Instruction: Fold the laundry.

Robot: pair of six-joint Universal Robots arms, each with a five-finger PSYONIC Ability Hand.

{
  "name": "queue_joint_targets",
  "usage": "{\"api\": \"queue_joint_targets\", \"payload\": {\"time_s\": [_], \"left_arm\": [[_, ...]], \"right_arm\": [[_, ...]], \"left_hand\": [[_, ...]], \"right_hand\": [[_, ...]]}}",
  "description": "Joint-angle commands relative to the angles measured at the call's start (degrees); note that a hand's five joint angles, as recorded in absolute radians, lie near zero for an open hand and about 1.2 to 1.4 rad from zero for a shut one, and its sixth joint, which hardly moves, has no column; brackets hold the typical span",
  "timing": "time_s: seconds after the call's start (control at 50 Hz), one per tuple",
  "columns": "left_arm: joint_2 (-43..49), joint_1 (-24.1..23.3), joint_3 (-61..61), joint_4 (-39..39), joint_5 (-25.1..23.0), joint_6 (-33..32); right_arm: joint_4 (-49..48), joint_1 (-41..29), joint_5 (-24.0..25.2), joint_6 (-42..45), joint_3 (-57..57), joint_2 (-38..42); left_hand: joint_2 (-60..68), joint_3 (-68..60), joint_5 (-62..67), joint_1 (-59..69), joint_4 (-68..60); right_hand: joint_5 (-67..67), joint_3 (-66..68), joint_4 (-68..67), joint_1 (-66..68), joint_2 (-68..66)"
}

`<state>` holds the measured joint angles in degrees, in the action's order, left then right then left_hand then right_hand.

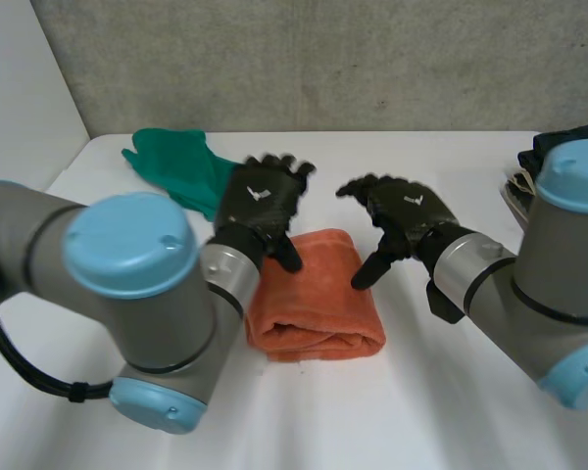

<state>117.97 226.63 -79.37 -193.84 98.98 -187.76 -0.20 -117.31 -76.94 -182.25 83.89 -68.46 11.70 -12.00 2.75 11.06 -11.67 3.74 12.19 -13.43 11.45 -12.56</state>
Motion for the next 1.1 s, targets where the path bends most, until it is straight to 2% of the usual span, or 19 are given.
{"api": "queue_joint_targets", "payload": {"time_s": [0.02,0.14,0.22,0.3,0.44,0.52,0.6,0.74,0.8,0.94,1.0,1.1], "left_arm": [[6.6,-0.8,4.5,10.1,0.6,1.8],[8.2,-0.1,4.0,12.6,2.4,0.8],[9.2,2.1,2.6,13.7,3.2,-1.6],[9.6,2.9,1.9,14.2,3.0,-3.7],[9.4,2.9,2.3,14.0,1.7,-4.0],[7.1,2.7,2.9,13.8,-0.8,-4.2],[-0.1,3.3,3.3,13.7,-5.7,-3.9],[-9.9,6.6,3.1,15.2,-16.8,-3.8],[-12.1,7.2,3.4,19.1,-21.5,-3.7],[-13.9,8.3,3.9,25.4,-28.1,-3.7],[-14.2,8.2,3.9,26.0,-29.0,-3.7],[-14.2,8.1,3.8,26.0,-29.0,-3.6]], "right_arm": [[8.6,-0.6,1.3,2.9,-9.8,10.6],[10.3,-0.6,1.5,7.7,-14.1,16.2],[10.5,-0.9,0.6,14.5,-15.9,20.3],[10.5,-1.0,-0.7,18.4,-16.7,21.6],[10.4,-1.1,-1.6,19.0,-17.7,20.2],[9.9,-2.1,-1.7,18.8,-16.8,15.7],[8.6,-2.8,-2.1,17.1,-14.4,9.7],[3.6,-3.7,-2.3,17.1,-3.6,1.9],[0.9,-4.7,-2.5,17.3,2.3,-0.6],[-11.6,-10.7,-3.1,20.1,13.1,0.0],[-17.9,-12.4,-4.8,21.9,15.3,2.4],[-22.4,-13.0,-8.5,24.9,14.9,7.2]], "left_hand": [[0.7,-0.4,-0.3,1.3,-0.7],[1.4,-1.1,0.3,2.0,-1.4],[1.4,-1.1,0.3,2.0,-1.4],[1.4,-1.1,0.3,2.0,-1.4],[0.9,-0.6,-0.2,1.5,-0.9],[0.9,-0.6,-0.2,1.5,-0.9],[1.0,-0.7,0.0,1.7,-1.1],[3.1,-2.8,2.0,3.7,-3.1],[3.2,-2.9,2.2,3.9,-3.3],[2.7,-2.4,1.7,3.4,-2.8],[2.6,-2.3,1.5,3.2,-2.6],[2.6,-2.3,1.5,3.2,-2.6]], "right_hand": [[-3.7,-2.2,3.4,-1.5,2.6],[-3.7,-2.2,3.4,-1.5,2.6],[-3.7,-2.2,3.4,-1.5,2.6],[-3.7,-2.2,3.4,-1.5,2.6],[-3.7,-2.2,3.4,-1.5,2.6],[-3.7,-2.2,3.4,-1.5,2.6],[-3.7,-2.2,3.4,-1.5,2.6],[-3.7,-2.2,3.4,-1.5,2.6],[-3.7,-2.2,3.4,-1.5,2.6],[-3.7,-2.2,3.4,-1.5,2.6],[-3.7,-2.2,3.4,-1.5,2.6],[-3.7,-2.2,3.4,-1.5,2.6]]}}
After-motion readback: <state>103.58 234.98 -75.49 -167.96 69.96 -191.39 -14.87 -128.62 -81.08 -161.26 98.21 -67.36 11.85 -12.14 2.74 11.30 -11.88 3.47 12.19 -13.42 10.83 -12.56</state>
